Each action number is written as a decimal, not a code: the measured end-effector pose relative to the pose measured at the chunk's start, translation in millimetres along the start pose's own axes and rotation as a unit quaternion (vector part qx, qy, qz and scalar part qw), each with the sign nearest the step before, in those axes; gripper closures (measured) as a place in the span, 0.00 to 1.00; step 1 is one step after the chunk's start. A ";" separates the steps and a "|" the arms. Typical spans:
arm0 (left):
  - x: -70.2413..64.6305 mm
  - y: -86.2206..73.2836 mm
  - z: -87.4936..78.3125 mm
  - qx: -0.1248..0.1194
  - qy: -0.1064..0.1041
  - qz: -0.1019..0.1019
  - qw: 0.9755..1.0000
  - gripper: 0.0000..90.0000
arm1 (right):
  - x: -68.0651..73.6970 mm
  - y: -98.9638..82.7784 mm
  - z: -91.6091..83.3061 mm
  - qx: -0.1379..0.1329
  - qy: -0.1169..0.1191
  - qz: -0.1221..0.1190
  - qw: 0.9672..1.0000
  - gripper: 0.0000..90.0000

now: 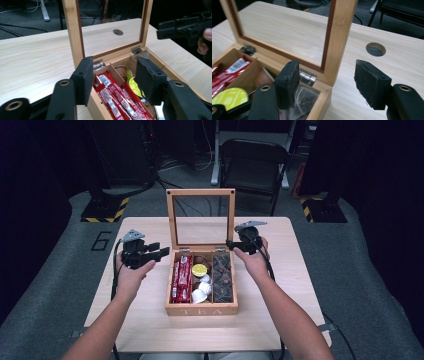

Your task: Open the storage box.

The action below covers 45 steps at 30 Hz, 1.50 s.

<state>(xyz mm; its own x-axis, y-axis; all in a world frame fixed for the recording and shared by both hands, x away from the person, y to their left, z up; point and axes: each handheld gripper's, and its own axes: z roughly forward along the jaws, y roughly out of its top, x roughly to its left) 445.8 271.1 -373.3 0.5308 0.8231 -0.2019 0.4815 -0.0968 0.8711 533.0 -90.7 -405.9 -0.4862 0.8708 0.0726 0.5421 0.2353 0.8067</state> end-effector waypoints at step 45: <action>4.1 -24.0 -32.0 -0.010 -0.011 -0.014 1.000 0.49 | 76.6 -28.5 -2.8 0.021 0.144 -0.102 0.984 0.41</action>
<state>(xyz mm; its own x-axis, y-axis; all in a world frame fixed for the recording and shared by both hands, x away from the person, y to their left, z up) 414.1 294.7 -380.8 0.5324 0.8132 -0.2350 0.4815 -0.0626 0.8742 478.4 -31.9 -421.7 -0.7586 0.6467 0.0795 0.4383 0.4162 0.7966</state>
